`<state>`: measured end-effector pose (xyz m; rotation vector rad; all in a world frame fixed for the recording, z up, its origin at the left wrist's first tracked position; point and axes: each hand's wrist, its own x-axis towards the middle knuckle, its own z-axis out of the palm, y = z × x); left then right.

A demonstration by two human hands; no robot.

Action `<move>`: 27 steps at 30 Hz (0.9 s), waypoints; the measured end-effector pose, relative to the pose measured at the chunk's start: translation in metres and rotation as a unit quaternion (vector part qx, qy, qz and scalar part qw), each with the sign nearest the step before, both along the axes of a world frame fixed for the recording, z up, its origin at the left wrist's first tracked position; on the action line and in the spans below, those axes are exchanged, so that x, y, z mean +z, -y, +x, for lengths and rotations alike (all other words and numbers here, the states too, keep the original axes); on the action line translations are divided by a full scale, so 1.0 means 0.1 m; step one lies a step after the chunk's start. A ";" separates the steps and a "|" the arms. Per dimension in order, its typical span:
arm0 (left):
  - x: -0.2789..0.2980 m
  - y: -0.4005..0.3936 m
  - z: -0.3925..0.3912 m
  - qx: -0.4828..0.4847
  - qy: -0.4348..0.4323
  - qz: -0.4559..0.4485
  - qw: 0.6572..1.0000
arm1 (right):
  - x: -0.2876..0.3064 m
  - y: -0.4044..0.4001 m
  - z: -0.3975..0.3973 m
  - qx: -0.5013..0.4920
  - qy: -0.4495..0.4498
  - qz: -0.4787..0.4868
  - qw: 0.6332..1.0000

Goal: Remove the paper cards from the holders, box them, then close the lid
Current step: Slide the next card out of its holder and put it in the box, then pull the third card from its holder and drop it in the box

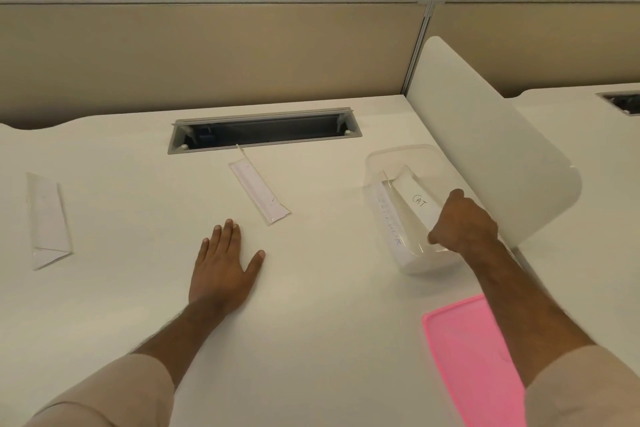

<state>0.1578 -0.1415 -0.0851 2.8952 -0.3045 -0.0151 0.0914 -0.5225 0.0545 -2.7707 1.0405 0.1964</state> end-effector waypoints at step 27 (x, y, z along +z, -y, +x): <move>0.04 0.02 -0.02 0.009 0.004 -0.009 1.000 | 0.39 -0.77 0.37 0.116 0.288 -0.017 0.951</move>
